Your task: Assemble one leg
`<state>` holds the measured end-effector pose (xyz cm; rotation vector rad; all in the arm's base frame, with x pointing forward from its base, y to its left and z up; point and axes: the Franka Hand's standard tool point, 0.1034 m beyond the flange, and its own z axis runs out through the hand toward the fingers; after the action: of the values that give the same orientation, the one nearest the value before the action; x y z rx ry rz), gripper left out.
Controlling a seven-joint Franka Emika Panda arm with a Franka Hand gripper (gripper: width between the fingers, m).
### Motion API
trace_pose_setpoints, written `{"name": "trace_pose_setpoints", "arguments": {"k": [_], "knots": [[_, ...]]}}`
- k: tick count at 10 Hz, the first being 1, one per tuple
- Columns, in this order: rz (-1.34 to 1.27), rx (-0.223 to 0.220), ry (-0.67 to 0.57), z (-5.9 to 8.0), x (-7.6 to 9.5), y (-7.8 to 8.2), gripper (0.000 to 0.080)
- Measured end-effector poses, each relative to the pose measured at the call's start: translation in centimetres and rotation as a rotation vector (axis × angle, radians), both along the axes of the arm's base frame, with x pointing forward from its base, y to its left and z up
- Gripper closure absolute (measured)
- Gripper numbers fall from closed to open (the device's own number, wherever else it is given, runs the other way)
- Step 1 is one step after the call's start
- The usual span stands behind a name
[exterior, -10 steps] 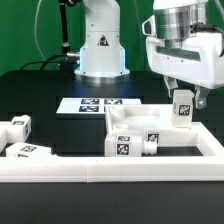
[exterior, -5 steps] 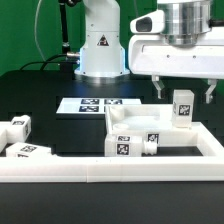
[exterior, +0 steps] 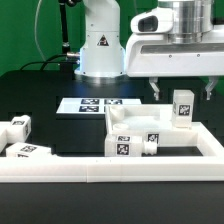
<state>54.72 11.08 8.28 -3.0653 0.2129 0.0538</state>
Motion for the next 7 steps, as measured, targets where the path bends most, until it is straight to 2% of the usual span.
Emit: {"name": "trace_pose_setpoints", "arguments": {"k": [1,3,4,5,7], "knots": [[0.063,0.002,-0.003,-0.09,-0.07,-0.04,0.0151],[0.077,0.003,-0.004,-0.08,-0.05,-0.08,0.0395],[0.063,0.002,-0.003,-0.08,-0.05,-0.08,0.0395],[0.047,0.002,-0.002,-0.08,-0.05,-0.08,0.0514],[0.000,0.003,0.001,-0.08,-0.05,-0.04,0.0514]]}}
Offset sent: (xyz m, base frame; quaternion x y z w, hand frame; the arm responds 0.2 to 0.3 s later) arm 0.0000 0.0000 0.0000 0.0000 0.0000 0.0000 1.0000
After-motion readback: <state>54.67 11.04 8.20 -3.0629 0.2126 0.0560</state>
